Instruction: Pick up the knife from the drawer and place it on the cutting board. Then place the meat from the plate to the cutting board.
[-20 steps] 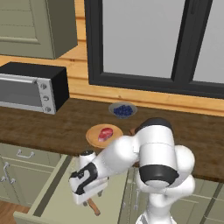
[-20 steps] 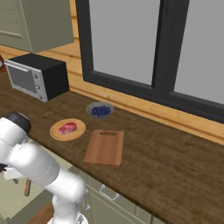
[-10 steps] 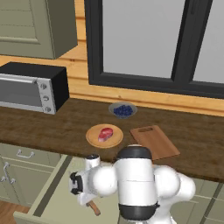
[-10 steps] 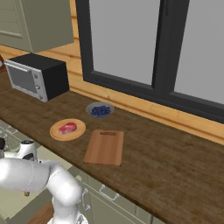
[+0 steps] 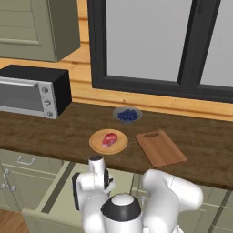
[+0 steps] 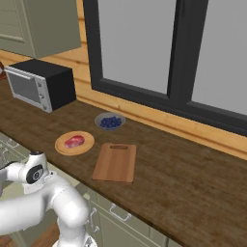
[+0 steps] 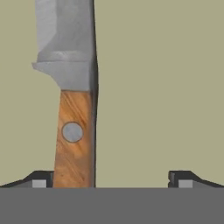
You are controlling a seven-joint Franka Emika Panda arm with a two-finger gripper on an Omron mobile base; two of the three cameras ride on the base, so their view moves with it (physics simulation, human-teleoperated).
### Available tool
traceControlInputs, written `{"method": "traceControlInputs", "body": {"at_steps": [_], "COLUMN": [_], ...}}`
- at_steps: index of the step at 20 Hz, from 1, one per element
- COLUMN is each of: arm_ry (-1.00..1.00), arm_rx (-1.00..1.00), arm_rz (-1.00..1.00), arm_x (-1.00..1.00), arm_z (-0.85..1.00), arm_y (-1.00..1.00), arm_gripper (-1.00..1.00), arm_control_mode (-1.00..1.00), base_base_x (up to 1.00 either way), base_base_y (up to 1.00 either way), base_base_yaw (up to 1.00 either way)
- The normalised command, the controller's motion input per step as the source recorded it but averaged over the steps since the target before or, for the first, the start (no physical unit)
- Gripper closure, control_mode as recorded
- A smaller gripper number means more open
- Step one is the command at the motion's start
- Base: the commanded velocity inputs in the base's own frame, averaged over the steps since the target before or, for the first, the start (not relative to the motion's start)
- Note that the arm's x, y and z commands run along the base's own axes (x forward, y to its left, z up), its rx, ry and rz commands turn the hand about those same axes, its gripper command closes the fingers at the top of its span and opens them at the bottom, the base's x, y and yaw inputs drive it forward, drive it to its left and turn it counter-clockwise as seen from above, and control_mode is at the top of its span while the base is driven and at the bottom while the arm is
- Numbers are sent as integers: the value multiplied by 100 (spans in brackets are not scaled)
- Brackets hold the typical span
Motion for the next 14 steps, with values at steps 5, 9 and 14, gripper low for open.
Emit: {"method": "traceControlInputs", "body": {"at_steps": [5,9,14], "arm_ry": [1,4,11], "arm_rx": [0,2,15], "arm_rz": [0,0,2], "arm_x": [0,-11,-60], "arm_z": [-87,-87,-68], "arm_y": [43,29,52], "arm_gripper": [100,100,100], "arm_control_mode": [-100,-100,-100], "base_base_x": [0,0,0], "base_base_y": [0,0,0], "base_base_yaw": [0,0,0]}}
